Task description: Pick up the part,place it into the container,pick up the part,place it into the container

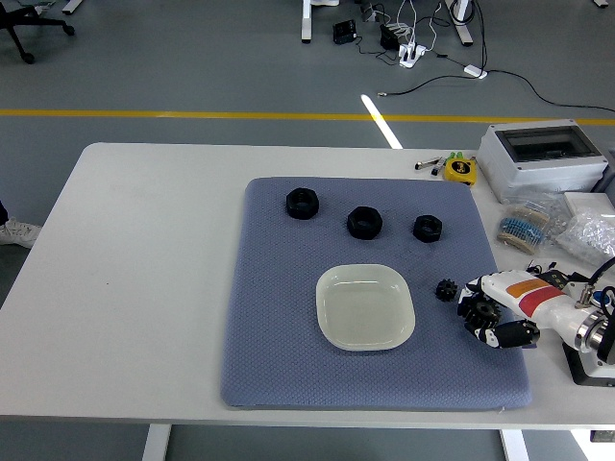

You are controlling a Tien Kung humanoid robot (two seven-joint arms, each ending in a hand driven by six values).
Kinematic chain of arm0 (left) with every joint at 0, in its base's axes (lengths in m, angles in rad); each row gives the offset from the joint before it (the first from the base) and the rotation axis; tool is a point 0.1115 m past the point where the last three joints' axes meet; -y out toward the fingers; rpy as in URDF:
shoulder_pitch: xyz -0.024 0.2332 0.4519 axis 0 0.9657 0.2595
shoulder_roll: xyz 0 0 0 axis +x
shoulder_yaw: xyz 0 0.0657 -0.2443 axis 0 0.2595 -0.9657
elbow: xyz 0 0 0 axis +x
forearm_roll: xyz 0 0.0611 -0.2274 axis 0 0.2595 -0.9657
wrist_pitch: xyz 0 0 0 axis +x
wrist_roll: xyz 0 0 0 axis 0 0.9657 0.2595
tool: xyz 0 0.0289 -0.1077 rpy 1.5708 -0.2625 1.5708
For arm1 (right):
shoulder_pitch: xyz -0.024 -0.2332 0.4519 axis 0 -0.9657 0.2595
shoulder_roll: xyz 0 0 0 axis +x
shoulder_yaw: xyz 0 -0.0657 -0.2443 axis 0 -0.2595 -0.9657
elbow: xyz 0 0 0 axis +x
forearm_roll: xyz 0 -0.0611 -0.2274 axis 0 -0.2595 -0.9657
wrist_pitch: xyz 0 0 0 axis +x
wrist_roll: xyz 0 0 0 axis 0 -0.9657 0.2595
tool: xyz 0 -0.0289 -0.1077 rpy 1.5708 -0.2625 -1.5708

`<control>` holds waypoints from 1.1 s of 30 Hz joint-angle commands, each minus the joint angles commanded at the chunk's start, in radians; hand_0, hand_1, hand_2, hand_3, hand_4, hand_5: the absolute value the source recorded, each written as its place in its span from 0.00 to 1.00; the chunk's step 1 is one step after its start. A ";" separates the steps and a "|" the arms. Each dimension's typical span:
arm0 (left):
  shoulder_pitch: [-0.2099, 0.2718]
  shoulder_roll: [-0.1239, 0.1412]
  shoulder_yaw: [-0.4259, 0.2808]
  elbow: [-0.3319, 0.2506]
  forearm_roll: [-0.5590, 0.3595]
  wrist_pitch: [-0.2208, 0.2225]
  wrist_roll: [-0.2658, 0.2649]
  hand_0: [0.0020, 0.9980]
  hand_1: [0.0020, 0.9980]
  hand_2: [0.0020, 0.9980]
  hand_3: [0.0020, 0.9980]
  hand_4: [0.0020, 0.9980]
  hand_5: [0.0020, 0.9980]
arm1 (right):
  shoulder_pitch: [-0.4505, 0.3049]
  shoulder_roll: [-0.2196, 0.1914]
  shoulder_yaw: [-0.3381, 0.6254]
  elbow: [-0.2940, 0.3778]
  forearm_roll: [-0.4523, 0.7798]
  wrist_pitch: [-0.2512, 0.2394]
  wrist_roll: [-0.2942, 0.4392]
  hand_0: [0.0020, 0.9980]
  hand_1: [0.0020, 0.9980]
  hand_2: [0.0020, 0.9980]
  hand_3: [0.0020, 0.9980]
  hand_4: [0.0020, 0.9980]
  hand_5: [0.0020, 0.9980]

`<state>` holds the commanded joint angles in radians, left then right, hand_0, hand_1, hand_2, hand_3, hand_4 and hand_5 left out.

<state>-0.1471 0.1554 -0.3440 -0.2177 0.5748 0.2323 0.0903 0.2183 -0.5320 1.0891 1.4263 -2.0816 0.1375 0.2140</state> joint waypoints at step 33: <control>0.011 0.006 0.003 -0.001 -0.008 0.003 -0.001 0.71 0.63 0.71 0.62 0.72 0.68 | 0.326 0.161 -0.339 -0.026 -0.001 -0.009 -0.039 0.44 0.51 0.60 0.63 0.69 0.12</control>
<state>-0.1357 0.1618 -0.3414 -0.2189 0.5664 0.2356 0.0895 0.5441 -0.3711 0.7499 1.4001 -2.0825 0.1283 0.1750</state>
